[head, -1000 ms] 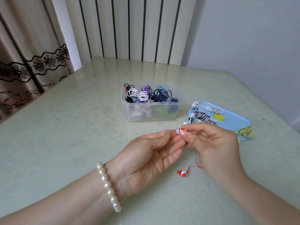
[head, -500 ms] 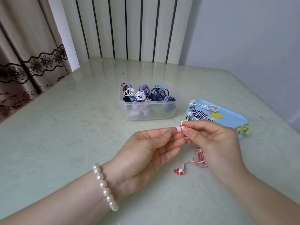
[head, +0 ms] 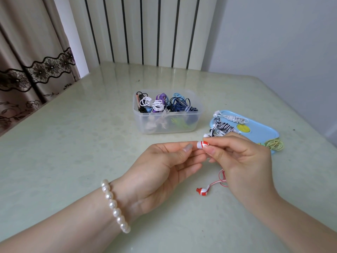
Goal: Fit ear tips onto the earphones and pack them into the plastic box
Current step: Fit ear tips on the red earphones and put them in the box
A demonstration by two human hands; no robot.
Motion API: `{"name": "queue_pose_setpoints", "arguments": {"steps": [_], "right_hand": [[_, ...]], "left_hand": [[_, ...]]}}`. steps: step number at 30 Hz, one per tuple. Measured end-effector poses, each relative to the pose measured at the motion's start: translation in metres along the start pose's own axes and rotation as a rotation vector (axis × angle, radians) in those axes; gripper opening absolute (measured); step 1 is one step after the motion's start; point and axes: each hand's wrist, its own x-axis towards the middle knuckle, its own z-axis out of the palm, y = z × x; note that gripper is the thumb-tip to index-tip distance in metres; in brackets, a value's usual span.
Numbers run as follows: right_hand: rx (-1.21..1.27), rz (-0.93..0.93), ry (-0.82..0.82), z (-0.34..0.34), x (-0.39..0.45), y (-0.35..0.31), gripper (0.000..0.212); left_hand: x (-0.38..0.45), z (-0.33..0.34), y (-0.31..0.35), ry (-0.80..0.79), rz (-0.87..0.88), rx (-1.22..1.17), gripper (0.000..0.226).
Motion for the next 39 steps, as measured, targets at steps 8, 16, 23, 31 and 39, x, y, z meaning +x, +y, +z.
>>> {"name": "queue_pose_setpoints", "arguments": {"steps": [8, 16, 23, 31, 39], "right_hand": [[0.323, 0.406, -0.047, -0.004, 0.008, -0.009, 0.011], [0.538, 0.642, -0.189, -0.007, 0.007, -0.014, 0.016], [0.590, 0.707, -0.264, -0.008, 0.007, -0.018, 0.017], [0.487, 0.724, -0.221, -0.007, 0.008, -0.015, 0.014], [-0.053, 0.370, -0.108, -0.008, 0.014, -0.005, 0.021]], "left_hand": [[0.004, -0.002, 0.003, 0.059, 0.071, 0.109, 0.022], [0.006, -0.001, 0.004, 0.079, 0.185, 0.249, 0.035], [0.011, -0.004, 0.004, 0.041, 0.252, 0.323, 0.027], [0.014, -0.004, 0.005, 0.035, 0.322, 0.448, 0.018], [0.018, -0.012, 0.011, 0.234, 0.398, 0.689, 0.011]]}}
